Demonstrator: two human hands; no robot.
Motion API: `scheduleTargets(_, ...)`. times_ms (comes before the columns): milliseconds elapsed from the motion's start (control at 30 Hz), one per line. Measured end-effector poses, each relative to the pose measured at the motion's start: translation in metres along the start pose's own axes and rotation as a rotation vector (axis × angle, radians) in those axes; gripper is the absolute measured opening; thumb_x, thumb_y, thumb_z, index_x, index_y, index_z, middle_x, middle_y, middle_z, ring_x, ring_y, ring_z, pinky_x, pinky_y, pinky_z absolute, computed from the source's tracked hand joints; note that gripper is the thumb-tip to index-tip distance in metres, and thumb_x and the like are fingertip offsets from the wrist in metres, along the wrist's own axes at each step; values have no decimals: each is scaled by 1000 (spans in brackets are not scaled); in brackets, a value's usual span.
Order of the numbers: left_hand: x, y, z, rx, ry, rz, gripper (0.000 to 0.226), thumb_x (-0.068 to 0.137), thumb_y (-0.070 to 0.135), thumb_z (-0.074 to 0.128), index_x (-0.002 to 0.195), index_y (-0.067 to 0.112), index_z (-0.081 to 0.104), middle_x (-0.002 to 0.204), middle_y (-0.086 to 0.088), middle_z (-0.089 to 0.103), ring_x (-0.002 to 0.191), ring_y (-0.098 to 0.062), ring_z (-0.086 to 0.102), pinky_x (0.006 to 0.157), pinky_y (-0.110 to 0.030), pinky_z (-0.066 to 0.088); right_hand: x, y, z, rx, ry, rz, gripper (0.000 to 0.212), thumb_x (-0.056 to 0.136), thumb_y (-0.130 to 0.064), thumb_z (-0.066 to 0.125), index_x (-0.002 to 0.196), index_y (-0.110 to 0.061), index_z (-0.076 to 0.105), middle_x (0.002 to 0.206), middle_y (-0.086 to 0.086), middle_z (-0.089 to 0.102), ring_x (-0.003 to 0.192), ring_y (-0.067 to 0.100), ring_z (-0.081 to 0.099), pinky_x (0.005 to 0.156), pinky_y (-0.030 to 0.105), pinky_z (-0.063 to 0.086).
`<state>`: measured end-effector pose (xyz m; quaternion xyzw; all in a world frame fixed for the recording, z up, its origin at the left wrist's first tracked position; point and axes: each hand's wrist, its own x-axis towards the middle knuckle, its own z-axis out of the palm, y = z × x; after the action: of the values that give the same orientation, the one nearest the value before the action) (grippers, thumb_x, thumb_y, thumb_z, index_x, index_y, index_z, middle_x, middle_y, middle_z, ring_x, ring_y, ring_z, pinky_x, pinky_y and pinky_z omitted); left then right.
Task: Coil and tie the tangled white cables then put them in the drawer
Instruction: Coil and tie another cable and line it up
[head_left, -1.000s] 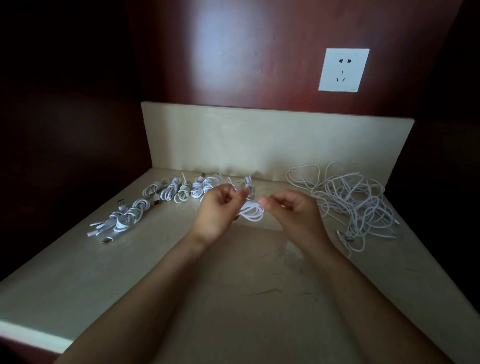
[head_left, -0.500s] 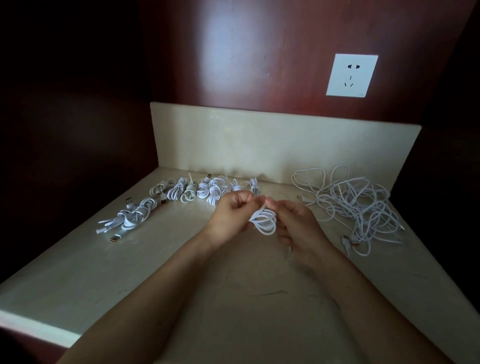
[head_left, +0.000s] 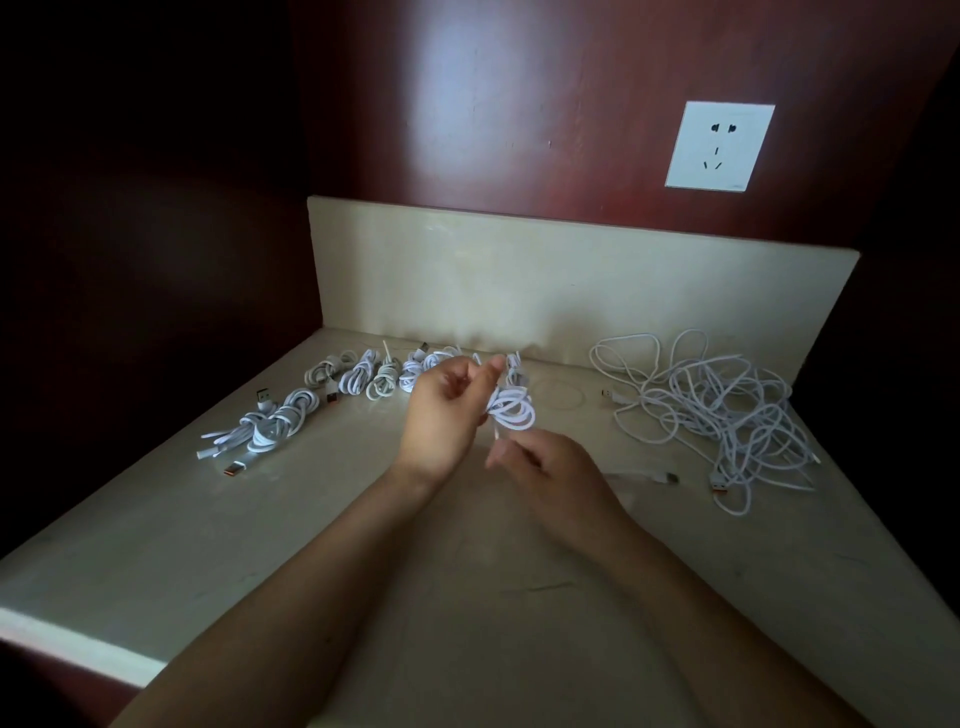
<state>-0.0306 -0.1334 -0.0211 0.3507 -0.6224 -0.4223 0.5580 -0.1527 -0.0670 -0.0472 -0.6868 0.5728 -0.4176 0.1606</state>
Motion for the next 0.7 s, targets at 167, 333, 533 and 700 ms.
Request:
scheduleTargets(167, 3, -14, -10, 409, 63, 66, 44, 89, 51, 62, 58, 22, 49, 51, 13, 53, 51, -7, 47, 59, -31, 42, -6, -11, -7, -245, 36, -107, 36, 85, -47, 45, 78, -15, 60, 65, -2, 59, 65, 16, 56, 63, 36, 46)
scheduleTargets(333, -1, -10, -3, 550, -47, 146, 42, 88, 50, 63, 58, 22, 52, 54, 8, 54, 50, -4, 46, 53, -25, 35, -2, -13, -25, -132, 233, -74, 17, 85, -38, 53, 75, -26, 59, 66, -10, 59, 65, 10, 57, 63, 33, 45)
scheduleTargets(533, -2, -16, 4, 327, -258, 208, 44, 89, 57, 47, 55, 28, 44, 51, 10, 36, 52, -10, 35, 55, -33, 33, 7, -3, -37, 229, 237, 37, 13, 89, -18, 68, 81, -8, 68, 73, -4, 67, 68, 6, 60, 66, 29, 46)
scheduleTargets(700, -9, -4, 10, 84, -259, 182, 45, 98, 38, 48, 56, 25, 41, 52, 12, 36, 51, -6, 34, 52, -25, 32, 7, -1, -38, 424, 151, 135, 11, 92, -7, 63, 86, -3, 71, 48, -16, 58, 45, -6, 50, 48, 7, 35)
